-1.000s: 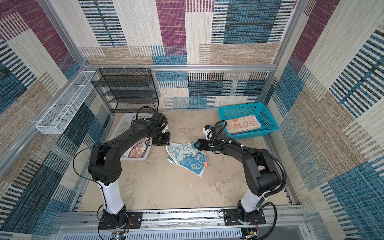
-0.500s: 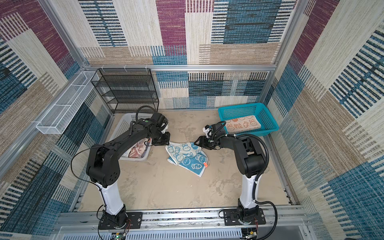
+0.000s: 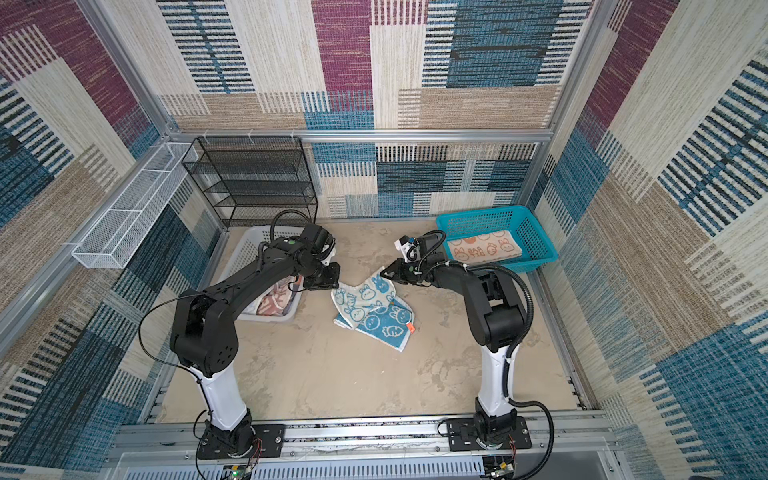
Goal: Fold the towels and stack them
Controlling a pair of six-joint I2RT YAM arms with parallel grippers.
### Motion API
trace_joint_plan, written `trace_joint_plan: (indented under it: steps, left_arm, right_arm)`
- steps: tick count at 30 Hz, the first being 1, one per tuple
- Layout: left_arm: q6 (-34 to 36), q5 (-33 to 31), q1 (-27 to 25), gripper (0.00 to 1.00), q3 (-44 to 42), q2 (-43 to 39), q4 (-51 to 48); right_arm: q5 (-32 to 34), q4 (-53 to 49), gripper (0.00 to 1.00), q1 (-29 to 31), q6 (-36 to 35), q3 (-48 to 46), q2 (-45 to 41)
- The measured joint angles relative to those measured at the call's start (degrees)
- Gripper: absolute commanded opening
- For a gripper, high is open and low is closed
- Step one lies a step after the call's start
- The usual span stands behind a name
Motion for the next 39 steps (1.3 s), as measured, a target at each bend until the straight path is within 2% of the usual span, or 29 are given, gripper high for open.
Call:
trace_joint_plan:
  steps: [4, 11, 16, 20, 24, 26, 30, 35, 39]
  left_arm:
    - [0.0, 0.2, -0.1, 0.00, 1.2, -3.1, 0.3]
    - [0.0, 1.5, -3.0, 0.00, -1.3, -6.5, 0.8]
    - [0.1, 1.8, -4.8, 0.00, -6.4, -7.3, 0.6]
    - [0.3, -0.5, -4.6, 0.00, -8.5, -6.5, -1.1]
    - [0.5, -0.5, -4.7, 0.00, -9.0, -5.3, -1.8]
    - [1.0, -1.2, -4.7, 0.00, -9.0, -5.2, -2.0]
    - [1.3, -1.8, -4.7, 0.00, -8.8, -4.9, -2.2]
    - [1.5, -1.8, -4.7, 0.00, -8.5, -4.9, -2.2]
    - [1.5, -1.9, -4.7, 0.00, -8.5, -4.7, -2.2]
  right_arm:
    - [0.2, 0.1, 0.14, 0.7, -1.2, -2.7, -6.2]
    - [2.9, -0.4, 0.12, 2.8, -2.4, -16.0, -15.3]
    - [5.6, -0.4, 0.11, 4.0, -2.8, -24.5, -17.2]
    - [8.9, -1.3, 0.12, 3.8, -2.8, -28.3, -17.2]
    - [10.7, -1.7, 0.25, 3.9, -2.8, -28.1, -17.2]
    - [11.2, -2.6, 0.40, 3.8, -3.2, -26.8, -17.2]
    - [11.4, -3.2, 0.54, 2.6, -3.2, -23.3, -17.2]
    - [11.3, -3.3, 0.54, 2.0, -4.2, -18.9, -14.8]
    - [10.3, -3.3, 0.50, 2.0, -5.0, -16.3, -11.9]
